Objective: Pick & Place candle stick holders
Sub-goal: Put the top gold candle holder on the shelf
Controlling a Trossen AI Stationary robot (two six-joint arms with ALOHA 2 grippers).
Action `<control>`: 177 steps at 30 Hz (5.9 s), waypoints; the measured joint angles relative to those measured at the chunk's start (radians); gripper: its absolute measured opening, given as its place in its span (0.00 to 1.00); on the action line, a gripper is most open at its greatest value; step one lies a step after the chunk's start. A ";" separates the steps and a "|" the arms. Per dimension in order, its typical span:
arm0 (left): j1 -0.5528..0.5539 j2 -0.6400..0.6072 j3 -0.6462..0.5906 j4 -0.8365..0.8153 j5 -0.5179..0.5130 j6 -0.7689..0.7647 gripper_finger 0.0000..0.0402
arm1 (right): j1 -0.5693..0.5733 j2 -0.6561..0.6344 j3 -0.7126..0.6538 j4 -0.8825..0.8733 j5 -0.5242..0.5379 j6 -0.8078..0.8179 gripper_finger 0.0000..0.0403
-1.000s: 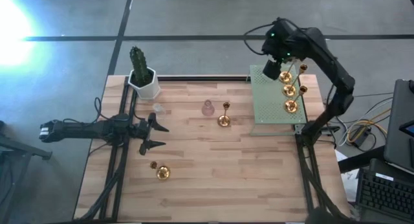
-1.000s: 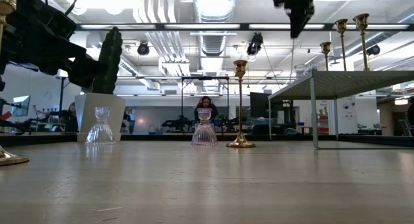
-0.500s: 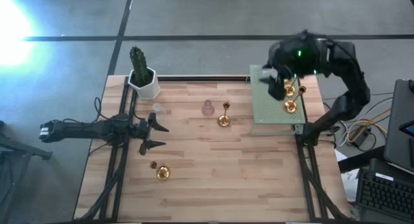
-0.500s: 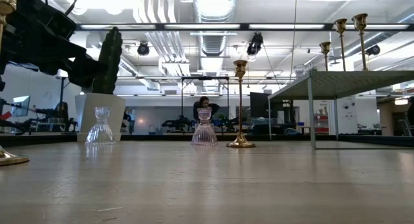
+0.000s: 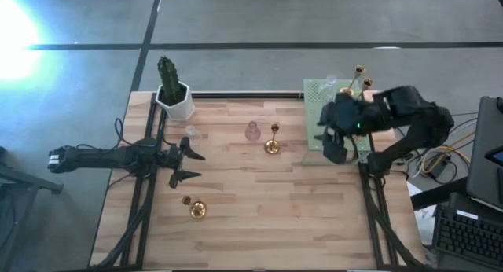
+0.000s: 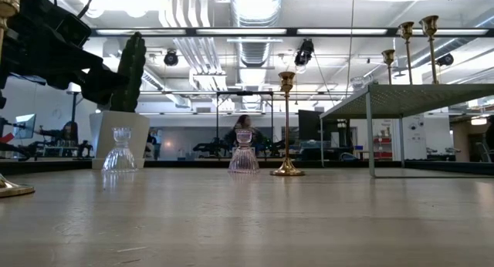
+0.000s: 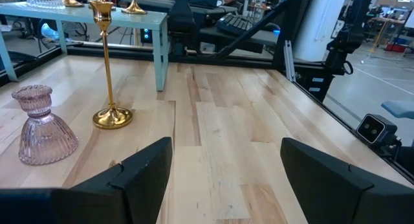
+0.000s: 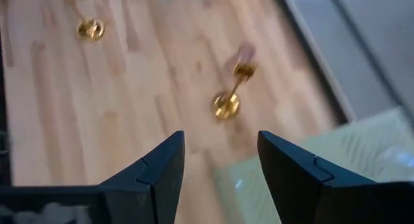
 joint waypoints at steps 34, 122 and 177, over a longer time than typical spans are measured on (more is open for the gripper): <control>0.000 0.000 0.000 0.000 0.000 0.000 0.73 | 0.412 -0.141 -1.018 0.968 0.145 0.510 0.40; 0.000 0.006 0.000 -0.023 0.000 0.000 0.73 | -0.066 0.490 -0.894 1.136 0.895 0.717 0.03; 0.000 0.007 0.000 -0.030 0.000 0.000 0.73 | -0.447 -0.302 -0.998 1.066 0.556 0.137 0.03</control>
